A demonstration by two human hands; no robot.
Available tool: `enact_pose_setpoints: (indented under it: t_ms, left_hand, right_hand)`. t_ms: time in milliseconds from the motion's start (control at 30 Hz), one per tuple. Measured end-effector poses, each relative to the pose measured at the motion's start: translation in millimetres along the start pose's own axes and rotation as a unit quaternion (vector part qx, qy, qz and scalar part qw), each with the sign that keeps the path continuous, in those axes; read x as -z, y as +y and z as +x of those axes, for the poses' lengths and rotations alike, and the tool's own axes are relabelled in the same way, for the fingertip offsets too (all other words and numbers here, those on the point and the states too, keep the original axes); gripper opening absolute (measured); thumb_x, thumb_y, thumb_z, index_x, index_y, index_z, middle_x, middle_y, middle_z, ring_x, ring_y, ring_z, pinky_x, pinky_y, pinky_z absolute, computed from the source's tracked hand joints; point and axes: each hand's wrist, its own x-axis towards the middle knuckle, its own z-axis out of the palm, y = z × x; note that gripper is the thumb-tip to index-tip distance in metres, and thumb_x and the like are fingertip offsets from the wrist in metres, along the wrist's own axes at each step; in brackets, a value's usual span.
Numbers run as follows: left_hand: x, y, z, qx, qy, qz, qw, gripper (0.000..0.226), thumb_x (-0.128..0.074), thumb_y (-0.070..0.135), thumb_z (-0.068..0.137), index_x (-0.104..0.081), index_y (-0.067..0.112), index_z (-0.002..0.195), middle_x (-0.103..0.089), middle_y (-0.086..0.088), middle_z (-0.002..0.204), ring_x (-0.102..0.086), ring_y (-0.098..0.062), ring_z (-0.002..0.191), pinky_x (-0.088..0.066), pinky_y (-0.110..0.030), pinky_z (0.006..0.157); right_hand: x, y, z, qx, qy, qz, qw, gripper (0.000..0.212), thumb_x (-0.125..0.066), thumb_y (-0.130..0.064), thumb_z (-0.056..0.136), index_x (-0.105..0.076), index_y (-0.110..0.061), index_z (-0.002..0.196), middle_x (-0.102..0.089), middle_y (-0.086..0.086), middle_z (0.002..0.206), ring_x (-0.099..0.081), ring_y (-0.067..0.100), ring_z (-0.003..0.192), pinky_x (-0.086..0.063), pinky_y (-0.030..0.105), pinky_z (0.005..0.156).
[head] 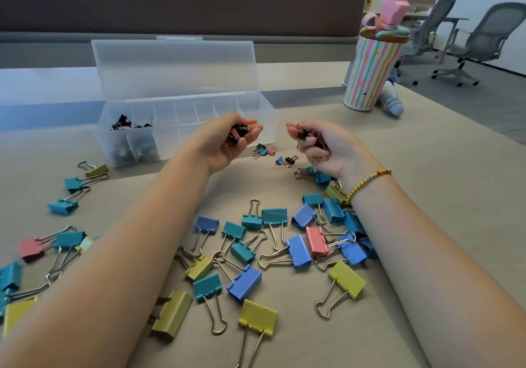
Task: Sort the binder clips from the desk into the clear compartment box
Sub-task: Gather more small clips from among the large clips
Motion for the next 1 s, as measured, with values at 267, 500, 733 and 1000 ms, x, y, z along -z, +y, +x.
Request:
enact_pose_setpoints:
  t_ms: [267, 500, 733, 1000]
  left_hand:
    - [-3, -3, -1, -0.008, -0.031, 0.086, 0.996, 0.019, -0.043, 0.009, 0.097, -0.061, 0.008, 0.091, -0.057, 0.0, 0.065, -0.06, -0.003, 0.049, -0.041, -0.007, 0.039]
    - [3, -1, 5, -0.116, 0.002, 0.533, 0.838, 0.028, -0.037, 0.013, 0.098, -0.063, 0.019, 0.106, -0.047, -0.001, 0.066, -0.043, -0.011, 0.046, -0.034, -0.016, 0.041]
    - [7, 2, 5, -0.106, -0.007, 0.786, 0.61, 0.035, -0.046, 0.036, 0.096, -0.047, 0.018, 0.126, -0.058, -0.008, 0.115, -0.054, -0.017, 0.068, -0.04, -0.026, 0.065]
    - [2, -12, 8, -0.094, -0.013, 0.807, 0.583, 0.032, -0.044, 0.029, 0.098, -0.05, 0.006, 0.119, -0.057, -0.013, 0.117, -0.051, -0.027, 0.1, -0.035, -0.029, 0.078]
  right_hand:
    - [3, -2, -2, 0.001, 0.033, 0.017, 0.999, 0.017, -0.042, -0.007, 0.097, -0.058, -0.002, 0.098, -0.064, 0.005, 0.082, -0.057, 0.003, 0.049, -0.032, 0.006, 0.031]
    - [-2, 1, 0, 0.101, 0.091, -0.451, 0.882, 0.017, -0.046, -0.018, 0.097, -0.061, -0.016, 0.107, -0.056, -0.001, 0.071, -0.038, 0.008, 0.053, -0.031, 0.016, 0.04]
    - [4, 7, 6, 0.147, 0.098, -0.787, 0.591, 0.034, -0.049, -0.021, 0.097, -0.05, -0.023, 0.13, -0.056, 0.005, 0.127, -0.053, 0.023, 0.111, -0.043, 0.03, 0.086]
    - [-5, 8, 3, 0.118, 0.054, -0.855, 0.501, 0.03, -0.047, -0.015, 0.097, -0.049, -0.023, 0.126, -0.057, 0.007, 0.12, -0.054, 0.025, 0.104, -0.045, 0.032, 0.079]
